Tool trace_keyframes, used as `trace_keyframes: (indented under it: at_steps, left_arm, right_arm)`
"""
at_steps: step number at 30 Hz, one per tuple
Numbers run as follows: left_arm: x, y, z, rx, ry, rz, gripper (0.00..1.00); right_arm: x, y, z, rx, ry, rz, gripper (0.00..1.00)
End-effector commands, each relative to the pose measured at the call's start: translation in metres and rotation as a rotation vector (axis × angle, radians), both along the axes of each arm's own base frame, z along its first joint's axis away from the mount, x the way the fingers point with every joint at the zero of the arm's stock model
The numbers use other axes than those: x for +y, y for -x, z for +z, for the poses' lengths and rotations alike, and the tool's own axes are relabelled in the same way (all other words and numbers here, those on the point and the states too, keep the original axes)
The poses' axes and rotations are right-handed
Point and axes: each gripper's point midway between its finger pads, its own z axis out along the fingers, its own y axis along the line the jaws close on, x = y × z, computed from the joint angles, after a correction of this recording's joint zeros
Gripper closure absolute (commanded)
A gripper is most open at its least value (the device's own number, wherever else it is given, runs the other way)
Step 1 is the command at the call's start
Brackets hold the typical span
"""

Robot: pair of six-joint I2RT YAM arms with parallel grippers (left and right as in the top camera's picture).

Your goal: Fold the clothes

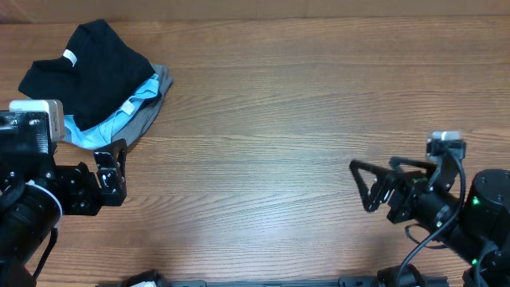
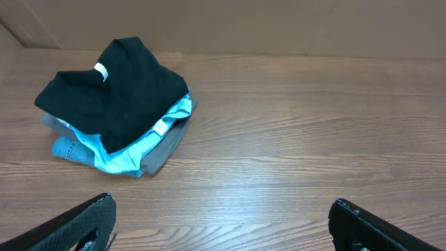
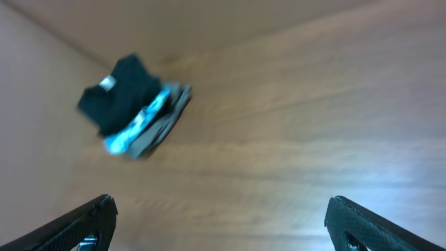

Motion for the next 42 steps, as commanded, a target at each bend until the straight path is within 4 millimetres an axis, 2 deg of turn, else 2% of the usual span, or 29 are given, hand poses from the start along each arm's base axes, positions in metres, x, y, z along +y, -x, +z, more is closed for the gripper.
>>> trace_keyframes:
  at_steps: [1,4,6,7,8,10,11,14,16,21,27,32,42]
  left_arm:
    - [-0.002,-0.001,-0.001,0.004,0.012,-0.004,0.0]
    - [-0.002,-0.002,-0.001,0.005,0.012,-0.004,0.0]
    - [-0.002,-0.002,-0.001,0.005,0.012,-0.004,0.0]
    - [-0.002,-0.002,-0.001,0.005,0.012,-0.004,0.0]
    - [-0.002,-0.002,-0.001,0.005,0.012,-0.004,0.0]
    - [-0.002,-0.002,-0.001,0.005,0.012,-0.004,0.0]
    - [-0.002,-0.002,-0.001,0.005,0.012,-0.004,0.0]
    - [-0.002,-0.002,-0.001,0.005,0.013,-0.004,0.0]
    - [-0.002,-0.002,-0.001,0.005,0.012,-0.004,0.0]
    - [-0.002,-0.002,-0.001,0.005,0.012,-0.004,0.0]
    - [-0.002,-0.002,-0.001,0.005,0.012,-0.004,0.0]
    - [-0.002,-0.002,-0.001,0.005,0.012,-0.004,0.0]
    - [-0.002,-0.002,-0.001,0.005,0.013,-0.004,0.0]
  right_arm:
    - [-0.032,-0.019,0.009,-0.107,0.123,-0.163,0.0]
    - [-0.032,-0.027,0.024,-0.324,0.23,-0.105,0.0]
    - [-0.031,-0.03,0.021,-0.416,0.258,-0.085,0.0]
    - [-0.033,-0.031,0.014,-0.441,0.257,-0.092,0.0]
    - [-0.036,-0.033,0.004,-0.453,0.256,-0.108,0.0]
    - [-0.048,-0.037,-0.042,-0.459,0.264,-0.158,0.0]
    - [-0.051,-0.037,-0.057,-0.454,0.267,-0.169,0.0]
    - [-0.061,-0.036,-0.1,-0.45,0.276,-0.212,0.0]
    - [-0.062,-0.035,-0.121,-0.461,0.271,-0.212,0.0]
    - [-0.062,-0.032,-0.156,-0.501,0.265,-0.215,0.0]
    - [-0.06,-0.038,-0.191,-0.433,0.217,-0.208,0.0]
    - [-0.054,-0.04,-0.18,-0.504,0.201,-0.181,0.0]
    - [-0.054,-0.04,-0.181,-0.502,0.201,-0.18,0.0]
